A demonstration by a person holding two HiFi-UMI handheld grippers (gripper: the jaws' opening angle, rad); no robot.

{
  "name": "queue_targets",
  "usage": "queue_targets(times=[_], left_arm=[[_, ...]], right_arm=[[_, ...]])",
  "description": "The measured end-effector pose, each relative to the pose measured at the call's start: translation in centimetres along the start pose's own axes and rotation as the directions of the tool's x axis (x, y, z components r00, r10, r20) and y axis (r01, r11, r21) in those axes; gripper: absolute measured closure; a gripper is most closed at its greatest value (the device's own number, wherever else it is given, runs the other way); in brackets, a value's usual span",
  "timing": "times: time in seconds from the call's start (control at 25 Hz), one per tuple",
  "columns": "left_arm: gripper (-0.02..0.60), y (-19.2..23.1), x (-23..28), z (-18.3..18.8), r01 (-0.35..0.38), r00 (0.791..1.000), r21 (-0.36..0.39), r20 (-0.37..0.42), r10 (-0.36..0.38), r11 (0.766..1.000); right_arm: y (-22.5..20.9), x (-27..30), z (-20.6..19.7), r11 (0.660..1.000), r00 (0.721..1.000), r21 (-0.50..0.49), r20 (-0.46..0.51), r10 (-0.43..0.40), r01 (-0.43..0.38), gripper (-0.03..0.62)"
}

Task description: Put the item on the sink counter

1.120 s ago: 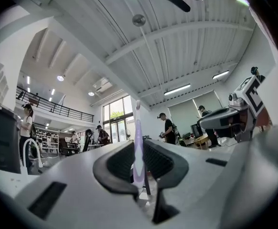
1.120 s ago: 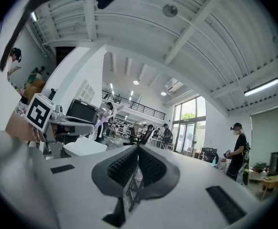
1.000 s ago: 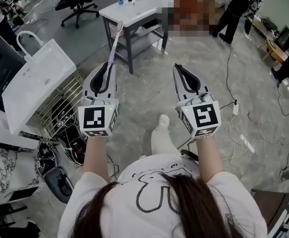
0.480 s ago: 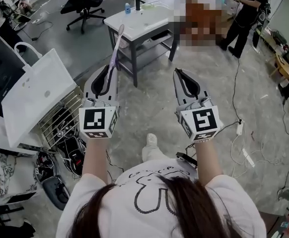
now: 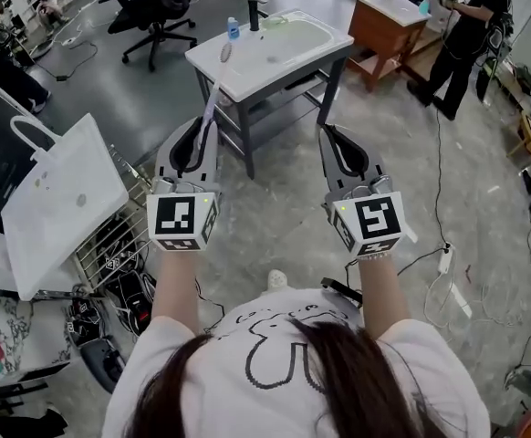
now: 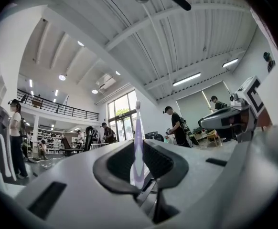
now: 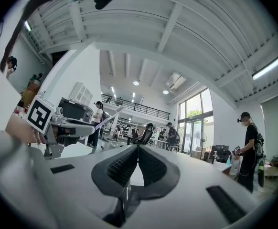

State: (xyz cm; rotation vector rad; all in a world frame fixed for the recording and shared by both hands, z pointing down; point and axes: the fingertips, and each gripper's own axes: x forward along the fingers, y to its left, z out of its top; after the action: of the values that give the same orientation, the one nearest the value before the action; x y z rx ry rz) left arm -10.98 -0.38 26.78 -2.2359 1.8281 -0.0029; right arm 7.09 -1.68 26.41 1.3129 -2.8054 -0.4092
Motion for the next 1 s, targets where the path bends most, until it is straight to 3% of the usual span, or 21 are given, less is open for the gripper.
queue_targets(times=[0.4,1.0], left_arm=[[0.515,0.3,6.1,-2.5,-0.005,0.999,-0.007,-0.035,0.005,1.0],[0.515,2.8,14.6,-7.3,0.041,0.994,-0.035,-0.097,-0.044,0.999]], right_arm=[[-4.0,4.3,-1.9,0.999,1.0,0.031,-0.004,0.024,-0.024,0.563],[-7.5,11.0,-6.4,0.998,0.998,0.059,-0.069,-0.012,0.016,0.563]])
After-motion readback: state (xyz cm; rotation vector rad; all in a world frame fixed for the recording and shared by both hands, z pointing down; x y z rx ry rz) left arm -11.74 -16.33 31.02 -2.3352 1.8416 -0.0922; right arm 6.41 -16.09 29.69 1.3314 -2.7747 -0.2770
